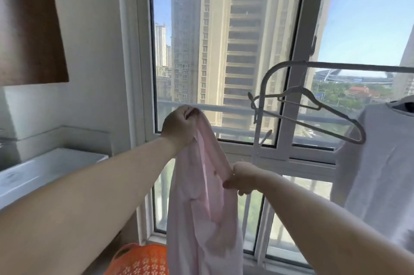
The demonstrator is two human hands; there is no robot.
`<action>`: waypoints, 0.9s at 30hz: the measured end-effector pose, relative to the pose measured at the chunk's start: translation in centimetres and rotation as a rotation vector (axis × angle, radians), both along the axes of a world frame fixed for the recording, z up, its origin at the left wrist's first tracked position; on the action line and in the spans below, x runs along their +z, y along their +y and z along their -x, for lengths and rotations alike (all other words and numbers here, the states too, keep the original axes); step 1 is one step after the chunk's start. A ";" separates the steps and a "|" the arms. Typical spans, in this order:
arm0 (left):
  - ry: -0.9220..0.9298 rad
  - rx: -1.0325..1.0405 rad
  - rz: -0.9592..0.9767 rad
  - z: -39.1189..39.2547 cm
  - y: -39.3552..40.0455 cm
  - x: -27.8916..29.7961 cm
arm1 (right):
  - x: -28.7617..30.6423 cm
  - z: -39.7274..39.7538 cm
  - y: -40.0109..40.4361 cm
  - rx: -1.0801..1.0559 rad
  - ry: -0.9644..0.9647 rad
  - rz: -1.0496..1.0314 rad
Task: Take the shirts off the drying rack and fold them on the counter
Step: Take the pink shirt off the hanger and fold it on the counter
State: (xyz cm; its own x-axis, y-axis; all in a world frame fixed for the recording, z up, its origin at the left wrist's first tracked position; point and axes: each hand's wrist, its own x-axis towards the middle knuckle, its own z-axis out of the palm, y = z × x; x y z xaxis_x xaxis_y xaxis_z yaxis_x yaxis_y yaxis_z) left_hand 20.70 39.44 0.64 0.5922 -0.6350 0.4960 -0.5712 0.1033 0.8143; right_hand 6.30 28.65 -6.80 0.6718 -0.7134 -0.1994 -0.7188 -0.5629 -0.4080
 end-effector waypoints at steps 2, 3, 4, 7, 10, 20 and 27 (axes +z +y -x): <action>-0.004 0.023 -0.020 -2.8 3.2 -1.0 | -1.9 -1.5 2.2 -0.097 0.001 0.017; -0.021 0.045 -0.060 -4.3 4.9 -1.6 | -2.3 -2.4 3.1 -0.132 -0.034 0.057; -0.067 0.089 -0.138 -6.1 6.7 -2.5 | -2.4 -3.3 4.2 -0.173 -0.102 0.113; -0.275 0.239 -0.525 -9.5 10.3 -5.0 | -1.7 -4.5 5.5 -0.349 -0.495 0.161; -0.342 0.191 -0.860 -11.3 13.2 -8.4 | -1.6 -6.1 7.7 -0.371 -0.693 0.064; 0.288 0.001 -0.998 -9.2 18.3 -10.2 | -2.9 -7.7 12.9 -0.269 -0.519 -0.065; 0.799 -0.154 -0.618 -7.5 19.6 -9.4 | -3.3 -6.0 13.7 -0.306 -0.516 -0.251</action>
State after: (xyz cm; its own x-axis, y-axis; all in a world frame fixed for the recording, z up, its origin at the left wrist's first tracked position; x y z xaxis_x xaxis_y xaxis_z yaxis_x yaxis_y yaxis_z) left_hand 28.18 58.99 -8.75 0.4962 -0.7433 -0.4486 0.1461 -0.4378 0.8871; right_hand 12.26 42.31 -10.13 0.4999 -0.8613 -0.0911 -0.5082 -0.2066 -0.8361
